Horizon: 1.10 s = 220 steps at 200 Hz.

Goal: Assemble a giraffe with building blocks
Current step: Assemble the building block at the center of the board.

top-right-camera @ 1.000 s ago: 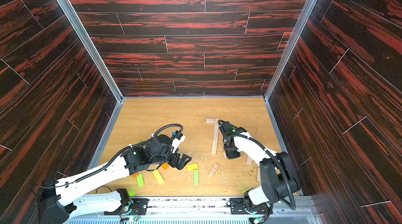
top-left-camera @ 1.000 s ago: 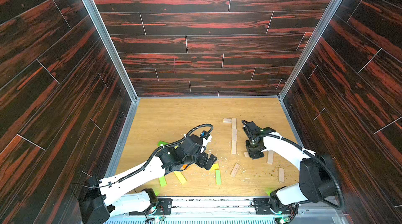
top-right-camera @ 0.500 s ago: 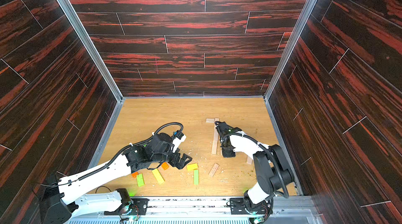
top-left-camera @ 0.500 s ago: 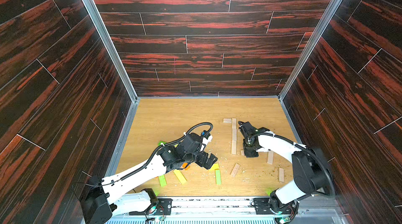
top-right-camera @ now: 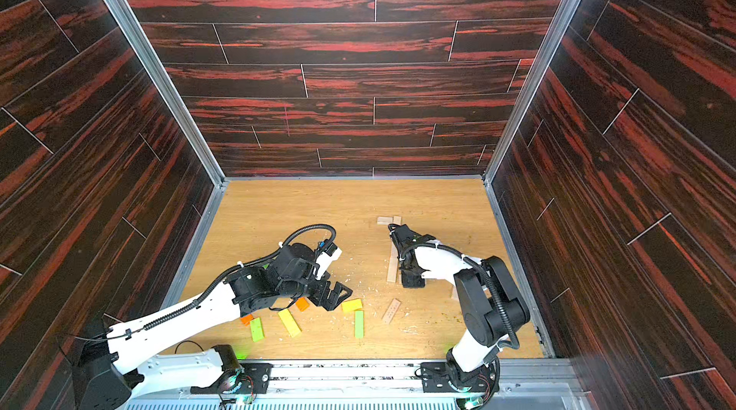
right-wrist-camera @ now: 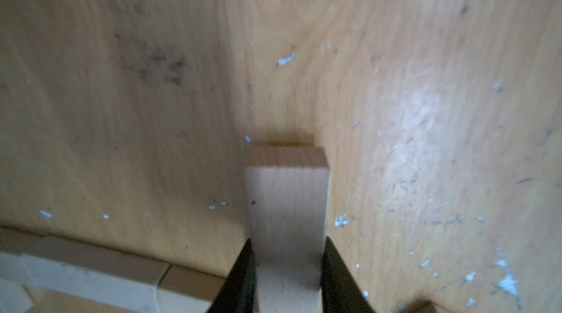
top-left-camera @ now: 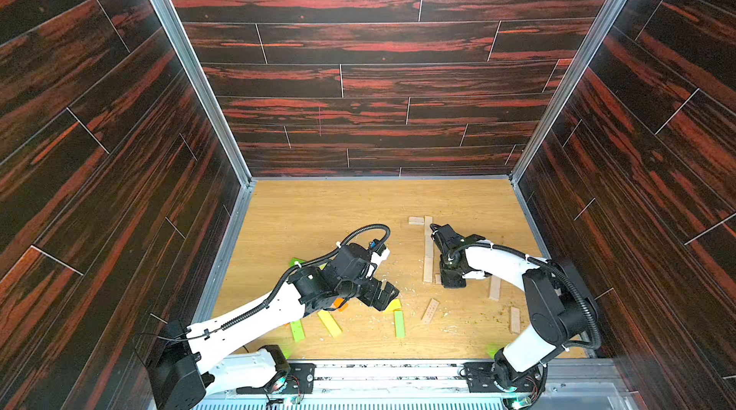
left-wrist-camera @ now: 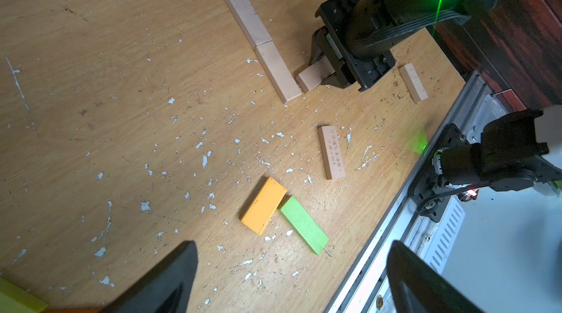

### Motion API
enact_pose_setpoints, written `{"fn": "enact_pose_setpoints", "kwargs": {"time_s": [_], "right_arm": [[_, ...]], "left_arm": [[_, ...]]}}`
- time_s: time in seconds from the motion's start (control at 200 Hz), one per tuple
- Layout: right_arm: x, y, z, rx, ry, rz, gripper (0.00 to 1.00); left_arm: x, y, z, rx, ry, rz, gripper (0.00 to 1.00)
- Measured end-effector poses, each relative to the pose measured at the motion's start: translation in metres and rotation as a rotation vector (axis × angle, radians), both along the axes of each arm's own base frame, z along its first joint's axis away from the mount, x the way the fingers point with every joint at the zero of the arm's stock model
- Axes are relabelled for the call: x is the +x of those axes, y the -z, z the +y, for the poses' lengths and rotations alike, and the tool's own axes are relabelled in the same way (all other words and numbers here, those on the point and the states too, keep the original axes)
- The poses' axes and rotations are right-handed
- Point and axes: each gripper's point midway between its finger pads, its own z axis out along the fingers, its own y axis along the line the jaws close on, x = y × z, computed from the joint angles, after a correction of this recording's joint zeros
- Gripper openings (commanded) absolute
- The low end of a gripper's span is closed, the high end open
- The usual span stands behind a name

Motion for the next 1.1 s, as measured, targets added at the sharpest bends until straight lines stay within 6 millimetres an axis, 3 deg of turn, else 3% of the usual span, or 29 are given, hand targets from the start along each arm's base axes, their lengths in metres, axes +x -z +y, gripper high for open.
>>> {"fn": "enact_pose_setpoints", "kwargs": {"time_s": [0.185, 0.516, 1.102], "right_arm": [[0.0010, 0.0043, 0.0037, 0.012, 0.006, -0.002, 0.45], [-0.0001, 0.0048, 0.0060, 0.016, 0.019, -0.004, 0.34], [-0.0004, 0.0047, 0.0071, 0.012, 0.025, -0.009, 0.34]], "left_arm": [[0.0000, 0.0000, 0.0000, 0.000, 0.001, -0.001, 1.00], [0.0000, 0.0000, 0.0000, 0.001, 0.002, -0.002, 1.00], [0.0002, 0.0000, 0.0001, 0.001, 0.001, -0.003, 1.00]]}}
